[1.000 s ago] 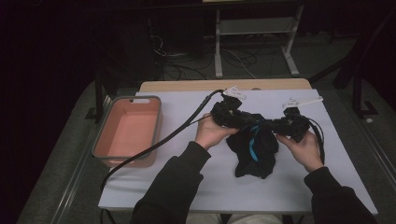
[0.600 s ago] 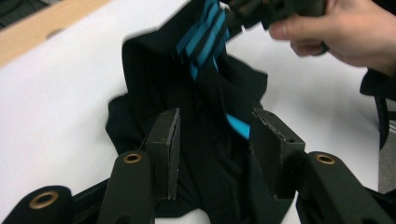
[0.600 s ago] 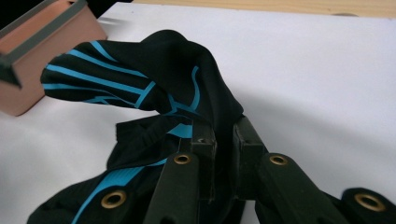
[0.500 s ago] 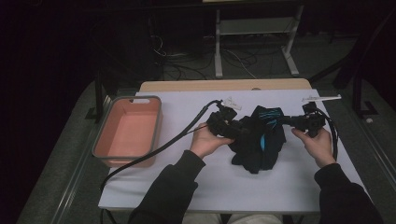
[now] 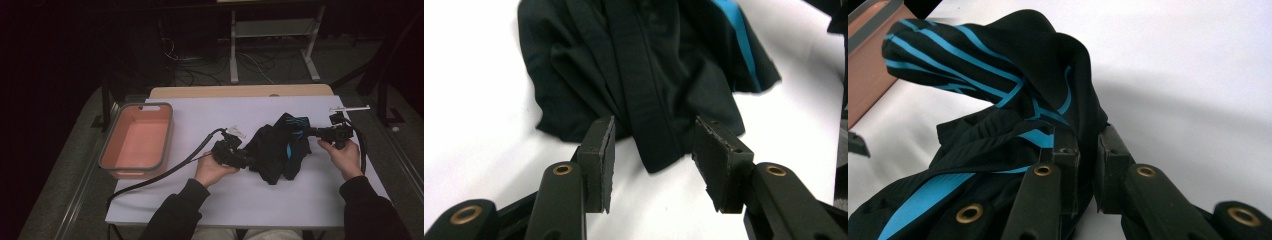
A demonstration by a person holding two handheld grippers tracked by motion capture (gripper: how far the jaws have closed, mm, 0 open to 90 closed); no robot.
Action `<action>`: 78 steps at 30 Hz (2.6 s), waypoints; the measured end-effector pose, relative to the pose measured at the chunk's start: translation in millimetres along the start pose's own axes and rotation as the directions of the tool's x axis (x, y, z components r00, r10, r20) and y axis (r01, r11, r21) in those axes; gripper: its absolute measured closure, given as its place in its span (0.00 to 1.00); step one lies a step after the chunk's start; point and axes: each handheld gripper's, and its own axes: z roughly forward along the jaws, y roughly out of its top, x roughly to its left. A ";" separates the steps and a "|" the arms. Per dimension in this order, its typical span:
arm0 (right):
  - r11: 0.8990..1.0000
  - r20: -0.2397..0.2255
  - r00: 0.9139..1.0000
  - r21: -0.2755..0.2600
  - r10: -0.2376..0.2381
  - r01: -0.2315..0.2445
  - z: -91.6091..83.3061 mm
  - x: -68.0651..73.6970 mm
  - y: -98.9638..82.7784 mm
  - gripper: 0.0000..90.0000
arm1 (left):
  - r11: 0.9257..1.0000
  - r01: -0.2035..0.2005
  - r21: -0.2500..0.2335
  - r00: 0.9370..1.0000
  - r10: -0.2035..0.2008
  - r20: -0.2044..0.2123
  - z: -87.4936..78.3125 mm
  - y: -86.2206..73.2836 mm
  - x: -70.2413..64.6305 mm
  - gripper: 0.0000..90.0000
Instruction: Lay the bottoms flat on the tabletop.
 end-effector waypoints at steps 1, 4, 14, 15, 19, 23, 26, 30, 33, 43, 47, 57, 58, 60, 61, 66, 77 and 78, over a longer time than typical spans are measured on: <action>1.000 0.001 1.000 0.002 -0.001 0.001 0.4 -0.6 -0.4 0.90 | 1.000 0.001 0.003 1.000 -0.001 -0.005 0.7 -2.1 -1.5 0.57; 1.000 0.005 1.000 0.009 -0.003 0.003 1.7 -0.9 -1.5 0.89 | 1.000 -0.002 0.010 1.000 0.002 -0.008 4.3 -6.7 -5.9 0.53; 1.000 0.007 1.000 0.021 -0.006 0.006 3.6 -2.1 -3.1 0.89 | 1.000 -0.003 0.027 0.998 0.005 -0.066 22.2 -16.8 -7.9 0.49; 1.000 0.007 1.000 0.022 -0.006 0.006 3.8 -2.1 -3.1 0.89 | 1.000 -0.006 0.022 0.998 0.008 -0.068 25.2 -18.3 -8.2 0.48; 1.000 0.008 1.000 0.024 -0.009 0.008 4.1 -1.7 -3.1 0.89 | 1.000 -0.001 0.022 0.999 0.002 -0.039 34.9 -21.6 -9.4 0.48; 1.000 0.009 1.000 0.027 -0.008 0.008 4.6 -1.6 -3.2 0.89 | 1.000 0.018 0.023 0.999 -0.017 -0.027 42.8 -24.0 -7.2 0.48; 1.000 0.008 1.000 0.028 -0.010 0.010 4.9 -1.7 -3.1 0.89 | 1.000 0.018 0.010 0.999 -0.018 -0.031 45.4 -24.3 -5.9 0.53; 1.000 0.008 1.000 0.028 -0.009 0.009 4.8 -1.9 -3.2 0.89 | 0.999 0.038 0.002 0.998 -0.038 -0.049 46.6 -23.5 -3.6 0.69; 1.000 0.005 1.000 0.027 -0.009 0.009 4.3 -2.4 -3.3 0.89 | 1.000 0.026 0.015 0.997 -0.025 -0.075 44.2 -21.7 -2.4 0.72; 0.999 -0.012 1.000 0.018 -0.027 0.027 3.3 2.7 0.0 0.89 | 1.000 -0.016 -0.013 0.985 0.014 -0.173 9.0 4.8 16.6 0.73; 0.999 -0.028 0.999 0.022 -0.038 0.039 5.2 8.2 2.2 0.89 | 0.999 -0.005 -0.039 0.975 -0.004 -0.221 -10.6 18.4 33.2 0.74; 0.995 -0.117 0.988 0.010 -0.100 0.102 14.3 34.4 14.2 0.89 | 0.984 0.071 -0.164 0.956 -0.115 -0.272 -68.0 44.0 71.8 0.74; 0.994 -0.127 0.986 0.008 -0.105 0.107 15.6 37.5 15.7 0.89 | 0.984 0.072 -0.165 0.954 -0.116 -0.277 -71.6 45.0 74.4 0.75; 0.993 -0.142 0.983 0.005 -0.118 0.120 19.2 43.2 19.4 0.89 | 0.983 0.078 -0.169 0.950 -0.125 -0.286 -76.9 46.8 79.9 0.75; 0.992 -0.146 0.981 0.006 -0.124 0.126 21.2 45.7 21.3 0.89 | 0.982 0.081 -0.168 0.948 -0.128 -0.291 -79.3 47.8 83.1 0.75; 0.992 -0.168 0.978 0.001 -0.124 0.126 35.7 48.1 29.8 0.89 | 0.974 0.114 -0.197 0.939 -0.170 -0.298 -83.1 51.5 100.1 0.75; 0.997 -0.120 0.991 0.024 -0.064 0.068 55.2 17.0 34.0 0.89 | 0.946 0.218 -0.242 0.930 -0.276 -0.242 -37.1 47.6 134.1 0.74; 0.998 -0.117 0.992 0.024 -0.054 0.058 55.1 12.7 33.2 0.89 | 0.943 0.226 -0.246 0.931 -0.283 -0.232 -32.6 46.7 136.6 0.74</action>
